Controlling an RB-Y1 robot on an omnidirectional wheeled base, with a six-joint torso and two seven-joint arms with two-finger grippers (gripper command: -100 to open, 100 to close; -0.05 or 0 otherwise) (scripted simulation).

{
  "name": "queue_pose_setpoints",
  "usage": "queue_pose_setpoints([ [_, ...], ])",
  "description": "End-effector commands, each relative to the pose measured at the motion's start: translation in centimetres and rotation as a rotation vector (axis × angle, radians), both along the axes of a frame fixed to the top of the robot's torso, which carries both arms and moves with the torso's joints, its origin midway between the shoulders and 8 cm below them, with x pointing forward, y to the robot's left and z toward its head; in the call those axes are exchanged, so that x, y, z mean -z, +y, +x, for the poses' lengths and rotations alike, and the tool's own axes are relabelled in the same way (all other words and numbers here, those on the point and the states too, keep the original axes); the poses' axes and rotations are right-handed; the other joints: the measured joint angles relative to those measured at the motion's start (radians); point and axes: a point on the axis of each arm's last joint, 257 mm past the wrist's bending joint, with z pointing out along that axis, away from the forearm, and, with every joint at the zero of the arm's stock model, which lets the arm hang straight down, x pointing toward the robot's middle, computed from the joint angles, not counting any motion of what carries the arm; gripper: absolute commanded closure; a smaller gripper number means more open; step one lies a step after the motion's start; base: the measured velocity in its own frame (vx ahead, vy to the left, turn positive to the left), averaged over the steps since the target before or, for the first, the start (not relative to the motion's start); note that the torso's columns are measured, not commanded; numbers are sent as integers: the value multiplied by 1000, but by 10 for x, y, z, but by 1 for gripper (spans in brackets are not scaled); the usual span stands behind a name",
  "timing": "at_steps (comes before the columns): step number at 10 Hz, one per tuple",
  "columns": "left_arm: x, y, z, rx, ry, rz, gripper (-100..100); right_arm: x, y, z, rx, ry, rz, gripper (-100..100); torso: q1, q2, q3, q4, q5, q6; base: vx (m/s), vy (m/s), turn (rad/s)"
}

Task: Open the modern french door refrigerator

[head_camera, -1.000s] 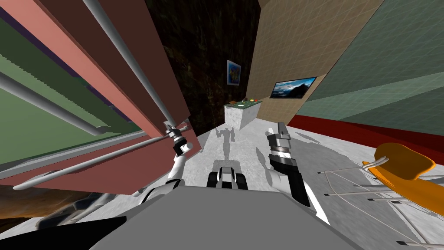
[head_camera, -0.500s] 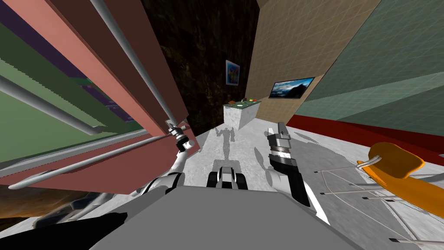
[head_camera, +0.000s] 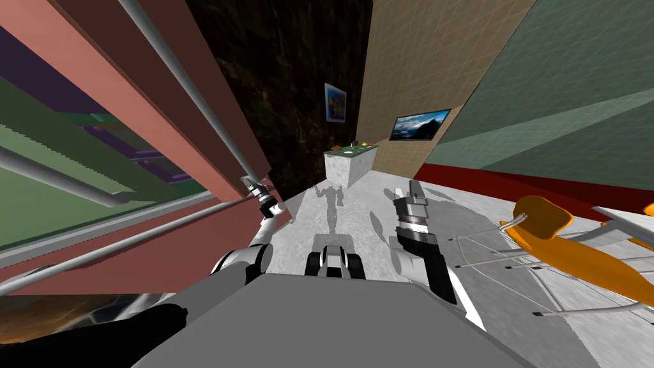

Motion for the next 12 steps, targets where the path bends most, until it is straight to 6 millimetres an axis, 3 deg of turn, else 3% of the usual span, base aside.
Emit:
queue_pose_setpoints([
  [1,-19,15,5,-31,-4,7,-100,0,0,0,0,0,0,0,-2,1,2,-2,2,-2,-69,13,-114],
  [5,-42,37,11,-79,-6,5,-100,0,0,0,0,0,0,0,-7,4,3,2,-3,-2,-83,-8,-106],
  [6,-26,32,11,-70,13,-4,-100,0,0,0,0,0,0,0,-9,5,3,4,-5,-1,-41,-4,-27],
  [7,-26,32,12,-72,15,-4,0,0,0,0,0,0,0,0,-10,3,3,1,-2,-2,-8,1,4],
  [12,-25,32,12,-71,16,-5,0,0,0,0,0,0,0,0,-7,5,5,-2,2,-2,0,0,0],
])
